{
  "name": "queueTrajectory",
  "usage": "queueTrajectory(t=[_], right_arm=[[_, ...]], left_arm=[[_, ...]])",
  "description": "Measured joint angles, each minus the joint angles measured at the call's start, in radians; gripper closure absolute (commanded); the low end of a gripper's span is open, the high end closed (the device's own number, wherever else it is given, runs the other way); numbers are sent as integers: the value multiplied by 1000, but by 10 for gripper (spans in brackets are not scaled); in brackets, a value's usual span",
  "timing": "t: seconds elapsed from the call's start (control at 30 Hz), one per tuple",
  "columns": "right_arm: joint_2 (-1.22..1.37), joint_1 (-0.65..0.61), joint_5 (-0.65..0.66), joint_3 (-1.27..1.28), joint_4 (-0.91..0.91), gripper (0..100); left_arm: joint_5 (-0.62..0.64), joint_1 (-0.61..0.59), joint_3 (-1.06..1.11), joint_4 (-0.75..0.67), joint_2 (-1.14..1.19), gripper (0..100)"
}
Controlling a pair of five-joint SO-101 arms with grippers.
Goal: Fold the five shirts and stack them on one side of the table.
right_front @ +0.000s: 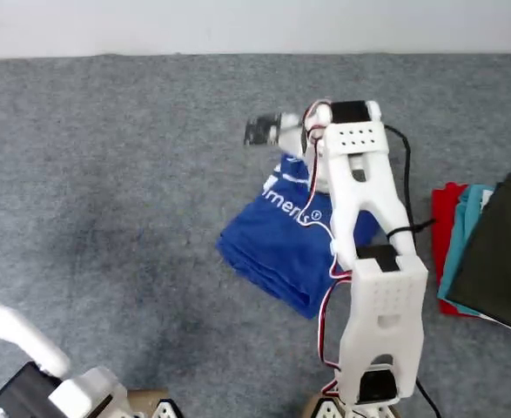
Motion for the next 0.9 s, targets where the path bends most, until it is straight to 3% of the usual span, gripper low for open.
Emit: queueTrajectory(t=[0.2, 0.4, 0.53, 0.63, 0.8, 0.9], right_arm=[[-98, 5, -552, -5, 51, 705], [-198, -46, -859, -5, 233, 704], [-265, -49, -1138, -5, 235, 704], [-319, -68, -1257, 12, 235, 704], [-503, -114, -1465, 216, 235, 702], [-594, -152, -1608, 394, 235, 648]], left_arm=[[0, 0, 0, 0, 0, 986], [0, 0, 0, 0, 0, 986], [0, 0, 0, 15, 0, 986], [0, 0, 0, 21, 0, 986], [0, 0, 0, 21, 0, 986], [0, 0, 0, 21, 0, 986]])
